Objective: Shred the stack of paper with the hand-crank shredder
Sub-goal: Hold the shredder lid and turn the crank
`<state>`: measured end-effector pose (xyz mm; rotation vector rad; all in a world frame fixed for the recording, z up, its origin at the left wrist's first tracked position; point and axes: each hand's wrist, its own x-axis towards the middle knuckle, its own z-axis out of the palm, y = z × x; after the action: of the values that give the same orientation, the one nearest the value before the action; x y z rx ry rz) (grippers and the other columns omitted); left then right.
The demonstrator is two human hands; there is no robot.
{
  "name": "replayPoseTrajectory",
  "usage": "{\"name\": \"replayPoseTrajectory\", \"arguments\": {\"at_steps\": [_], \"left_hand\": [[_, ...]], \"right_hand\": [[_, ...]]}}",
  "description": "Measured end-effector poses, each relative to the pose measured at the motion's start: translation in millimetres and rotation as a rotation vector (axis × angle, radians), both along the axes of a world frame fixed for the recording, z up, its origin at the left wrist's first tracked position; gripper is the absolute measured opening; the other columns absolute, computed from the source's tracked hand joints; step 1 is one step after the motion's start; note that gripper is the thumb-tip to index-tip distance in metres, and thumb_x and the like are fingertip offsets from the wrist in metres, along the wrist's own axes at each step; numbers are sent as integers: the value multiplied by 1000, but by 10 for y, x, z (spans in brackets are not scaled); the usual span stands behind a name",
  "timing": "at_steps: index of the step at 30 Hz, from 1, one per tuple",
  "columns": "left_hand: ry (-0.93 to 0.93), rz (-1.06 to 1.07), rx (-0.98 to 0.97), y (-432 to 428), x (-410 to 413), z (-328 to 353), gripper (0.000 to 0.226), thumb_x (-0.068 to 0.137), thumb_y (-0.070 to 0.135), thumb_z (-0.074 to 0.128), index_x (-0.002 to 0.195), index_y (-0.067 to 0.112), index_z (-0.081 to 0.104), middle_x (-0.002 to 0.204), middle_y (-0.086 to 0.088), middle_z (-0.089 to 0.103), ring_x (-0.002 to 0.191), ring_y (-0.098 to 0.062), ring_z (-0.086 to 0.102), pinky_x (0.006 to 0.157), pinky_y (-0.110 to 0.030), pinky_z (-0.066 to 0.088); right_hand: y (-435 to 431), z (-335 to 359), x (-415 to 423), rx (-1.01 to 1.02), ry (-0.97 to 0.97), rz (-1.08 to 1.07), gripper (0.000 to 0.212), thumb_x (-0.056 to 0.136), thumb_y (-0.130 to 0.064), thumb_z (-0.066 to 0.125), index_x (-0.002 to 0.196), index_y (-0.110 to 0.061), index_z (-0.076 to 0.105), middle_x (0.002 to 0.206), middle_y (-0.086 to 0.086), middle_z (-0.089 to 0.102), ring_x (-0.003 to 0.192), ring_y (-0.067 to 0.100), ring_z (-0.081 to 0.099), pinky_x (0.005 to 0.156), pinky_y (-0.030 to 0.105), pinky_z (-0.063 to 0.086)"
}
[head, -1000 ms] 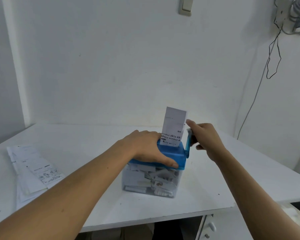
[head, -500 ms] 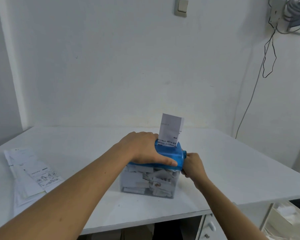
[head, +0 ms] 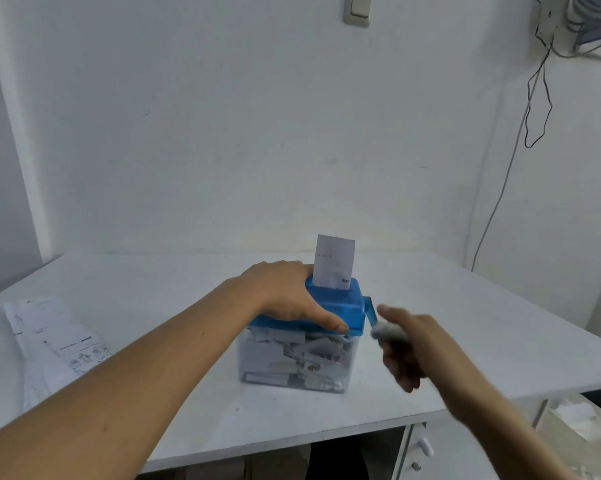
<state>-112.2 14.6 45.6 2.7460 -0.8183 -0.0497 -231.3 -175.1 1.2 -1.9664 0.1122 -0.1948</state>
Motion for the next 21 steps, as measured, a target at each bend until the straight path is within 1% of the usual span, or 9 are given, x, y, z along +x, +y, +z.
{"name": "replayPoseTrajectory", "arguments": {"at_steps": [2, 4, 7, 10, 13, 16, 18, 21], "left_hand": [[6, -1, -4, 2, 18, -11, 87, 58, 88, 70, 132, 50, 48, 115, 20, 62, 98, -10, 60, 88, -35, 53], [-11, -8, -8, 8, 34, -35, 92, 54, 92, 66, 134, 51, 47, 114, 20, 62, 96, -9, 60, 88, -35, 53], [-23, -14, -21, 27, 60, -33, 93, 53, 94, 64, 135, 53, 47, 116, 20, 62, 99, -11, 59, 90, -37, 52], [-24, -38, -16, 25, 23, -40, 92, 56, 92, 66, 136, 53, 45, 119, 21, 61, 102, -11, 58, 91, -36, 49], [-34, -44, 6, 26, 18, -34, 94, 59, 91, 67, 139, 48, 44, 123, 20, 61, 103, -11, 59, 89, -34, 49], [-43, -40, 12, 22, 29, -28, 93, 59, 91, 66, 138, 45, 46, 120, 19, 62, 101, -10, 60, 90, -35, 51], [-49, -39, 5, 29, 38, -44, 94, 56, 93, 66, 136, 47, 48, 117, 20, 63, 99, -9, 60, 90, -36, 53], [-57, -33, -1, 25, 43, -46, 93, 53, 95, 64, 132, 50, 50, 114, 21, 64, 97, -7, 61, 89, -37, 53]], "right_hand": [[-18, 193, 51, 23, -30, 30, 45, 94, -39, 61, 59, -11, 51, 54, 10, 50, 45, 19, 42, 46, 27, 38], [-28, 320, 191, 2, -80, 17, 48, 92, -38, 64, 56, -10, 49, 52, 9, 47, 45, 18, 40, 48, 29, 39], [-16, 453, 450, -115, -183, -95, 51, 95, -41, 61, 57, -8, 59, 48, 9, 57, 41, 18, 48, 52, 30, 46], [-51, 506, 693, -129, -225, -199, 50, 96, -43, 59, 66, -4, 65, 50, 6, 62, 40, 15, 55, 52, 27, 49], [-109, 518, 928, -152, -203, -243, 44, 96, -43, 58, 75, -5, 68, 61, 4, 67, 46, 10, 58, 51, 23, 46], [-178, 470, 1171, -159, -184, -264, 40, 96, -42, 61, 81, -5, 65, 69, 1, 67, 54, 13, 56, 52, 24, 45], [-187, 353, 1306, -185, -144, -267, 42, 95, -42, 64, 73, -6, 62, 67, 5, 67, 52, 16, 52, 49, 26, 43], [-162, 46, 1349, -250, -2, -260, 48, 97, -35, 63, 60, -9, 50, 55, 5, 56, 45, 15, 45, 43, 22, 37]]}}
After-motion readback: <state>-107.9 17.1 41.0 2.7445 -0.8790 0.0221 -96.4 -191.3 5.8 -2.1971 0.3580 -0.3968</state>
